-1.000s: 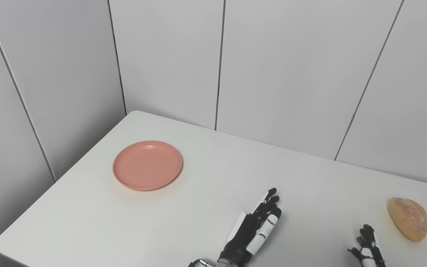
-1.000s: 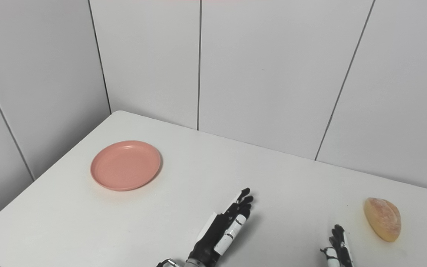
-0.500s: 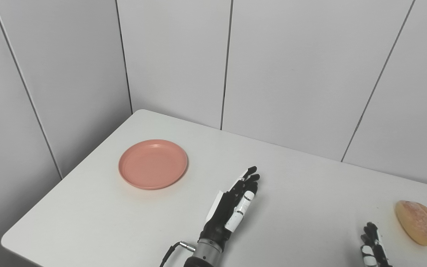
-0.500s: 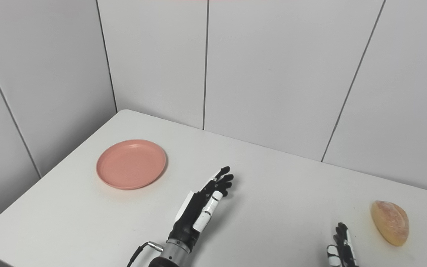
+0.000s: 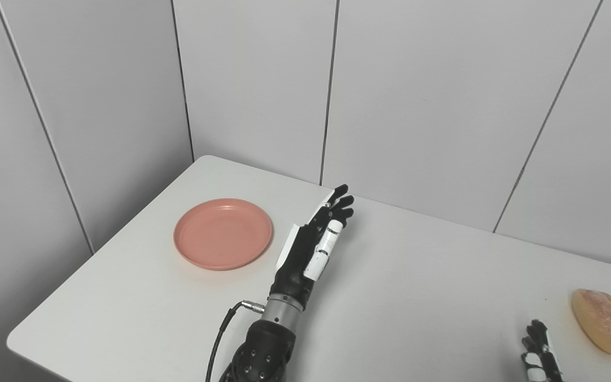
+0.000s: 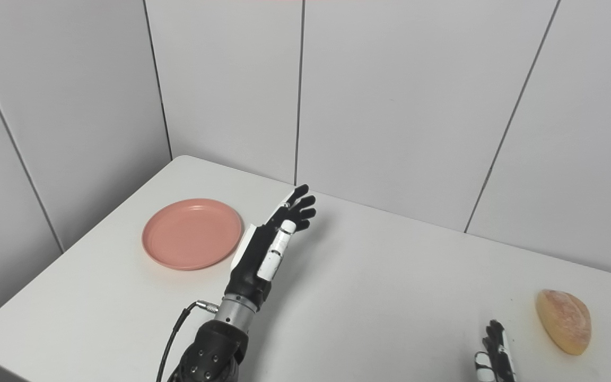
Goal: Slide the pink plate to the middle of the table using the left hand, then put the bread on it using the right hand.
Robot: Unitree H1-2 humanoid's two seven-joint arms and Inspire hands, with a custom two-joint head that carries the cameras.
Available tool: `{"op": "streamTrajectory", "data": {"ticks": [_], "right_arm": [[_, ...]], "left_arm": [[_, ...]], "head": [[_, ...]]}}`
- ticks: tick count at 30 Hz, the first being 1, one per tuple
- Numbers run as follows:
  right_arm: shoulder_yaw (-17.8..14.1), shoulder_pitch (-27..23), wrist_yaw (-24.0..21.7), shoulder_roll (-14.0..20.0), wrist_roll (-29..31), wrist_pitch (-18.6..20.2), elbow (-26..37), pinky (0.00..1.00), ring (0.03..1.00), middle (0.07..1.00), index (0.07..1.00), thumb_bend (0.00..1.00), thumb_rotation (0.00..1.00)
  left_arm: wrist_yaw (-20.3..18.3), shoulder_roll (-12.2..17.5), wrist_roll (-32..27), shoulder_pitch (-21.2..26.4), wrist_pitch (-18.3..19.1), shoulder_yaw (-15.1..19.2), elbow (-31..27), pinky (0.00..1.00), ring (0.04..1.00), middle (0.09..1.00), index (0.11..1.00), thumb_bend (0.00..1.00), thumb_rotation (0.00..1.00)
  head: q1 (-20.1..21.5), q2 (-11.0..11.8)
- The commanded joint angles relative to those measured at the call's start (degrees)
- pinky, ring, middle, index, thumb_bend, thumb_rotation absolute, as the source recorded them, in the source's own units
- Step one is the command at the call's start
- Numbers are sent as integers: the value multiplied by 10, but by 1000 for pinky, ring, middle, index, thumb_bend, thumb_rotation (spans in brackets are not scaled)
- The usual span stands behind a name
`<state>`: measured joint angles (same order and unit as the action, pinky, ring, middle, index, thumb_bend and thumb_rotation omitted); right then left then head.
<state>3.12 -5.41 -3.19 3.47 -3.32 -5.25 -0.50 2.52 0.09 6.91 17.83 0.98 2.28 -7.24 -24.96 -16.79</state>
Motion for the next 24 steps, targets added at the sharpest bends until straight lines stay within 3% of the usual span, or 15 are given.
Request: {"op": "streamTrajectory", "data": {"ticks": [1,24], "right_arm": [[-1,3,1,1,0,-22,-17,1000,1000,1000,1000,249,1000],[-3,-1,-3,5,11,-30,-27,1000,1000,1000,1000,248,1000]], "left_arm": [[4,8,-15,27,-24,9,-9,879,883,907,906,452,1000],[29,82,-93,100,0,118,20,843,862,876,863,392,1000]], "head": [[0,0],[-10,2]]}}
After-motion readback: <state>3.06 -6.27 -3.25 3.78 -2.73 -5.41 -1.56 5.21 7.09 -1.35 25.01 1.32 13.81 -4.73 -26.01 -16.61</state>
